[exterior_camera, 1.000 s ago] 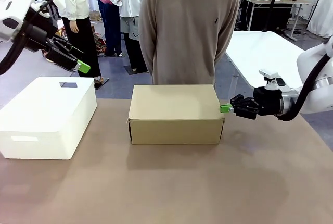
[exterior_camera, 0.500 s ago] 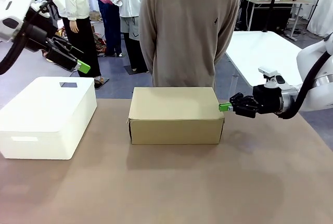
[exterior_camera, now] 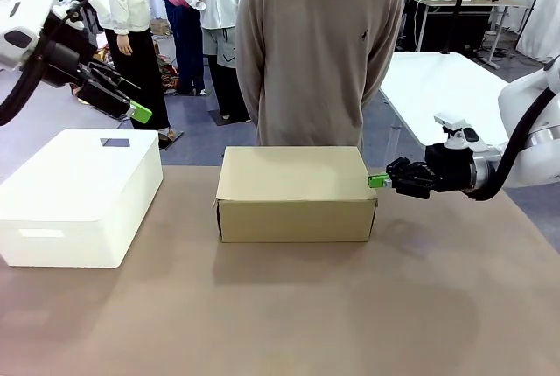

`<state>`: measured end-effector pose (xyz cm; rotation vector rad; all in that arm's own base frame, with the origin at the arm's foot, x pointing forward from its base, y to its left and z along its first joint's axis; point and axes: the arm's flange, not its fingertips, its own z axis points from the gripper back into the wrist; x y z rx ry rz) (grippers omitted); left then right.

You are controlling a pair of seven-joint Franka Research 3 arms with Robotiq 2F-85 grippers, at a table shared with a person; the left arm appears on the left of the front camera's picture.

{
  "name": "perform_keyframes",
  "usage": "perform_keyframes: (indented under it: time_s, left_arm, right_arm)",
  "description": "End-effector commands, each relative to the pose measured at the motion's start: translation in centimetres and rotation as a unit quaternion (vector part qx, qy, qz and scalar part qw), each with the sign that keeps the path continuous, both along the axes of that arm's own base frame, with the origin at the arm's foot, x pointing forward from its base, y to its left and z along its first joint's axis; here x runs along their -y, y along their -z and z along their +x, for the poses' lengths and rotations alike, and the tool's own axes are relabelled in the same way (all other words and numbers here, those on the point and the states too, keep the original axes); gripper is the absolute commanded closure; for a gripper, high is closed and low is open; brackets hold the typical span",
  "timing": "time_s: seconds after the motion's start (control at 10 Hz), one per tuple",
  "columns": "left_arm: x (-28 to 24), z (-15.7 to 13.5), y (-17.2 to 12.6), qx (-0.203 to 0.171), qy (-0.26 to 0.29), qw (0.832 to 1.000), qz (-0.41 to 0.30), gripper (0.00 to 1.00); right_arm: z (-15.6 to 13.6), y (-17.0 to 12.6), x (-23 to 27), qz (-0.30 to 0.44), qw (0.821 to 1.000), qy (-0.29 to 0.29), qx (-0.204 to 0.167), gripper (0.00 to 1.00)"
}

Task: Pack the shoes into the box.
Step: Press down on the lid of the Shoes Box.

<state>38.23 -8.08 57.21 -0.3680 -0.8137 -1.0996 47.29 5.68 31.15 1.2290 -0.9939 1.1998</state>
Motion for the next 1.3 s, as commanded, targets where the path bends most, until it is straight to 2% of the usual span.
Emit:
perform_keyframes:
  time_s: [0.0,0.1,0.3,0.4,0.6,0.7,0.8,0.9,1.2]
  left_arm:
    - [0.0,0.0,0.1,0.001,0.006,1.000,-0.008,0.00]
    - [0.0,0.0,0.1,0.001,0.006,1.000,-0.008,0.00]
    - [0.0,0.0,0.1,0.001,0.006,1.000,-0.008,0.00]
    - [0.0,0.0,0.1,0.001,0.006,1.000,-0.008,0.00]
    - [0.0,0.0,0.1,0.001,0.006,1.000,-0.008,0.00]
    - [0.0,0.0,0.1,0.001,0.006,1.000,-0.008,0.00]
    - [0.0,0.0,0.1,0.001,0.006,1.000,-0.008,0.00]
    - [0.0,0.0,0.1,0.001,0.006,1.000,-0.008,0.00]
    - [0.0,0.0,0.1,0.001,0.006,1.000,-0.008,0.00]
  right_arm:
    - [0.1,-3.0,-0.7,-0.057,0.998,0.006,-0.009,1.00]
    - [0.1,-5.1,-1.1,-0.098,0.995,0.000,-0.019,1.00]
    - [-0.3,-9.4,-1.8,-0.165,0.986,0.022,-0.007,1.00]
    - [-0.7,-11.1,-2.2,-0.193,0.980,0.040,-0.019,0.89]
    - [-1.3,-14.2,-2.5,-0.228,0.970,0.068,-0.047,0.49]
    - [-1.9,-15.7,-2.8,-0.273,0.957,0.076,-0.065,0.29]
    - [-2.3,-16.9,-2.8,-0.292,0.950,0.094,-0.065,0.10]
    - [-2.7,-17.5,-2.6,-0.304,0.945,0.101,-0.073,0.00]
    - [-4.3,-19.1,-1.5,-0.334,0.928,0.149,-0.076,0.00]
